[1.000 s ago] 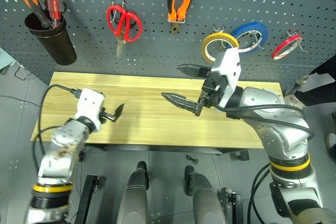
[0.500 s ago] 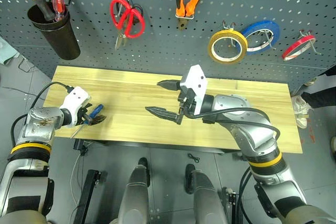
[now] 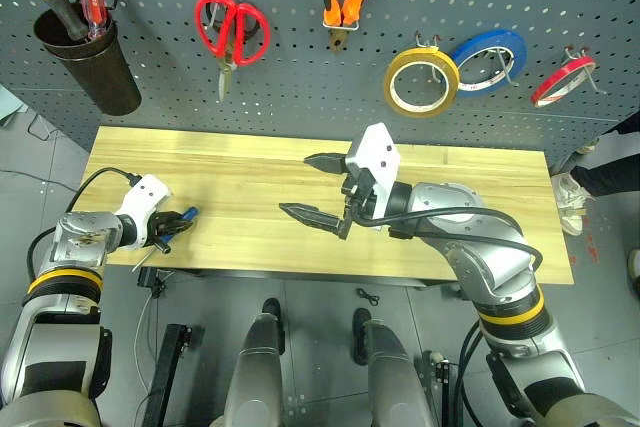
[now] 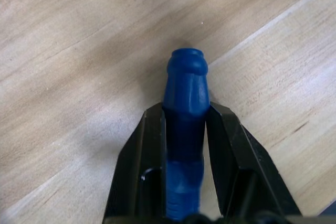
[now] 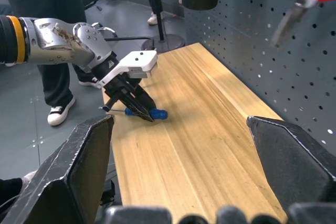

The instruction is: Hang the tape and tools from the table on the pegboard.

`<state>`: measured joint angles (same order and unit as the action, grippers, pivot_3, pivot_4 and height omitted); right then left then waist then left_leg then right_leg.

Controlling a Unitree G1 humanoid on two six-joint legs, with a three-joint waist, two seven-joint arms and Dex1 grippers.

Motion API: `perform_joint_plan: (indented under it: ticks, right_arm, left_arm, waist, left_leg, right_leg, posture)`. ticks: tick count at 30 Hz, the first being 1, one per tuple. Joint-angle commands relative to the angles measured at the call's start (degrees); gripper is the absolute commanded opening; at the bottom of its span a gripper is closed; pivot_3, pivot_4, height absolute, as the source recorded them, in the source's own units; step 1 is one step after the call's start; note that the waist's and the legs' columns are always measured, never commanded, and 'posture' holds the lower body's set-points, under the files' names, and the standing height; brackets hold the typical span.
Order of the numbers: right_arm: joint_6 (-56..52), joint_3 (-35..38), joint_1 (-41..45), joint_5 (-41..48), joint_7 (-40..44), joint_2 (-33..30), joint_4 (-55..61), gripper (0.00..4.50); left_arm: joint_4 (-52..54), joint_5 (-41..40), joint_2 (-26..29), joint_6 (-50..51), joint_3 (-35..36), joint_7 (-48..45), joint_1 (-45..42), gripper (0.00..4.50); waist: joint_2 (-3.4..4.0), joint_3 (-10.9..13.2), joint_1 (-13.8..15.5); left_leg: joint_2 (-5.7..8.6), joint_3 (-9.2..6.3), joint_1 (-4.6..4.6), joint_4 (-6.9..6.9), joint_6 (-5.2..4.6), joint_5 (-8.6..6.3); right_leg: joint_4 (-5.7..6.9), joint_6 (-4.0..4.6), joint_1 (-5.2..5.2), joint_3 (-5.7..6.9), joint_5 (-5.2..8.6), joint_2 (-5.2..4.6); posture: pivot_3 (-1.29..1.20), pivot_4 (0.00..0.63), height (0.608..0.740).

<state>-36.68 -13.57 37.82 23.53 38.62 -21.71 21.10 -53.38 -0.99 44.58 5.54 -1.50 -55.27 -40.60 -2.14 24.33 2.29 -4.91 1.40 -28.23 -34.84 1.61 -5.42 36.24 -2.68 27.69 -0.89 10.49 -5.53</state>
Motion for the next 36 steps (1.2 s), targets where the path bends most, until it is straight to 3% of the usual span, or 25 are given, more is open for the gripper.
perform_joint_plan:
  ticks: [1,5,10,14,22,27,32,36]
  right_arm:
    - [2.4,1.8,0.3,0.5,1.1,-0.1,1.5,4.50]
    - [2.8,6.2,1.1,5.1,2.7,0.7,3.1,4.50]
    - [-2.8,14.9,6.6,17.1,0.7,1.5,5.5,4.50]
    - [-3.1,19.8,13.8,21.5,-3.4,3.2,2.4,4.50]
    - [3.8,20.8,25.2,18.9,-6.1,5.8,-5.4,4.50]
    - [5.7,20.8,25.9,18.0,-7.2,6.5,-7.0,4.50]
    - [5.4,20.8,25.3,17.3,-8.8,6.2,-6.6,4.50]
    - [4.7,20.7,24.3,16.9,-9.8,5.3,-5.7,4.50]
  left_arm:
    - [7.6,-2.5,-0.2,2.9,2.0,-1.0,1.9,0.61]
    - [27.9,-8.9,-0.8,12.0,6.3,-0.1,6.1,0.61]
    - [57.6,-22.7,-2.3,28.3,15.2,4.8,10.4,0.61]
    - [66.7,-30.2,-3.8,34.3,21.5,10.9,7.2,0.61]
    - [54.9,-25.3,-4.4,26.6,24.1,27.7,-16.6,0.61]
    - [38.4,-17.1,-3.0,12.5,21.0,31.6,-29.1,0.61]
    - [24.4,-11.9,-3.2,-1.5,18.5,30.6,-32.3,0.61]
    - [19.0,-10.4,-3.5,-6.7,18.4,31.9,-30.8,0.61]
  waist:
    - [-0.01,0.0,0.0]
    - [-0.13,-0.1,0.3]
    - [-0.21,-0.3,0.2]
    - [-0.45,-1.4,0.0]
    - [-0.92,-3.4,0.6]
    - [-0.92,-4.1,1.3]
    - [-0.92,-4.8,1.7]
    - [-0.92,-4.8,1.5]
  left_leg:
    - [0.00,0.00,-0.01,0.00,0.00,0.00]
    - [0.00,-0.01,-0.12,0.01,0.07,0.03]
    - [0.02,-0.09,-0.35,0.00,0.25,0.14]
    - [0.03,-0.09,-0.37,0.03,0.30,0.18]
    - [0.04,-0.15,-0.45,0.03,0.56,0.43]
    - [0.04,-0.15,-0.46,0.07,0.55,0.43]
    - [0.06,-0.14,-0.47,0.07,0.57,0.44]
    - [0.04,-0.14,-0.47,0.05,0.58,0.44]
  right_leg:
    - [-0.01,0.00,0.00,0.00,0.00,0.00]
    - [-0.11,-0.35,0.01,0.04,-0.23,0.00]
    - [-0.25,-0.22,0.08,0.11,-0.57,0.00]
    - [-0.34,-0.28,0.09,0.13,-0.65,0.02]
    - [-0.53,-0.46,0.05,0.19,-0.92,0.12]
    - [-0.55,-0.28,0.02,0.25,-1.06,0.13]
    - [-0.54,-0.27,0.02,0.25,-1.07,0.11]
    - [-0.50,-0.24,0.03,0.25,-1.08,0.12]
  posture:
    - [0.10,0.460,0.740]
    - [0.11,0.399,0.740]
    - [0.13,0.318,0.740]
    - [0.16,0.276,0.740]
    - [0.19,0.231,0.740]
    - [0.17,0.231,0.740]
    - [0.12,0.234,0.740]
    - [0.11,0.236,0.740]
